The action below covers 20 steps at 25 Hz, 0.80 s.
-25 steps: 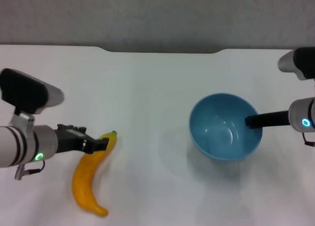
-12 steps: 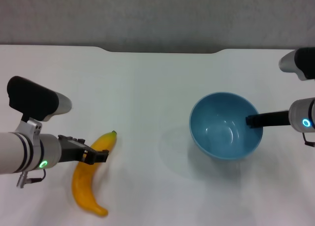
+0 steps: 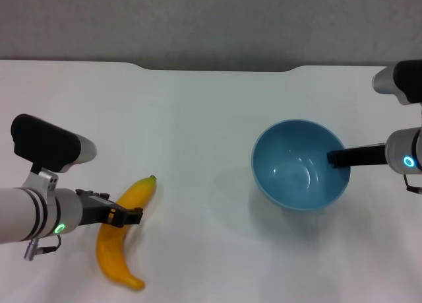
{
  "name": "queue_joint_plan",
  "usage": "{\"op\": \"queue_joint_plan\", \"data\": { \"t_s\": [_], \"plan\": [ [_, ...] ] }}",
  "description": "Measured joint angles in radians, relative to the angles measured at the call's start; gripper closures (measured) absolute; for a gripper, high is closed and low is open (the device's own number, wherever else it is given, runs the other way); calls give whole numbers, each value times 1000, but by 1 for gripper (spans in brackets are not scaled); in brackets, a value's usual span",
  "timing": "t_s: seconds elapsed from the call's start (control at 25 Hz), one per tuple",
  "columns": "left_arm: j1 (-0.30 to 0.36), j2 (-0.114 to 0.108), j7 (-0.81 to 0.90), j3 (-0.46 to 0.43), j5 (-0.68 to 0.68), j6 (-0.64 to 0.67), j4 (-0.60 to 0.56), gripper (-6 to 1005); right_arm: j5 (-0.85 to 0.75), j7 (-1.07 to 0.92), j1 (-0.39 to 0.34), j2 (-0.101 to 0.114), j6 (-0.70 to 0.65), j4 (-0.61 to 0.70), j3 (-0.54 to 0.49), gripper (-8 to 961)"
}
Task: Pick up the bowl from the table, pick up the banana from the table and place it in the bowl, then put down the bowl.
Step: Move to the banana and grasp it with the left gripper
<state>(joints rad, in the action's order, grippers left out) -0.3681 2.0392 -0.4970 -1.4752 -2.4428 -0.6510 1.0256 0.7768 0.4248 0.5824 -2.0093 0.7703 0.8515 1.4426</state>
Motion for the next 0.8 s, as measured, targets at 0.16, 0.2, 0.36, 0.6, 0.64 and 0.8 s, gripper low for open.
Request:
{"op": "queue_joint_plan", "data": {
  "t_s": [0.16, 0.2, 0.36, 0.6, 0.64, 0.8],
  "plan": [
    [-2, -2, 0, 0, -1, 17, -23, 172, 1, 0, 0, 0, 0, 4, 4, 926],
    [-5, -3, 0, 0, -1, 17, -31, 172, 1, 0, 0, 0, 0, 4, 5, 926],
    [-13, -3, -7, 0, -1, 17, -57, 175, 1, 0, 0, 0, 1, 5, 5, 926],
    [-14, -3, -1, -7, -1, 28, -62, 180, 1, 0, -3, 0, 1, 8, 5, 926],
    [-14, -3, -2, -5, -1, 33, -62, 183, 1, 0, -4, 0, 1, 8, 5, 926],
    [-14, -3, -7, -2, 0, 37, -64, 192, 3, 0, -17, 0, 0, 27, -1, 926]
  ]
}}
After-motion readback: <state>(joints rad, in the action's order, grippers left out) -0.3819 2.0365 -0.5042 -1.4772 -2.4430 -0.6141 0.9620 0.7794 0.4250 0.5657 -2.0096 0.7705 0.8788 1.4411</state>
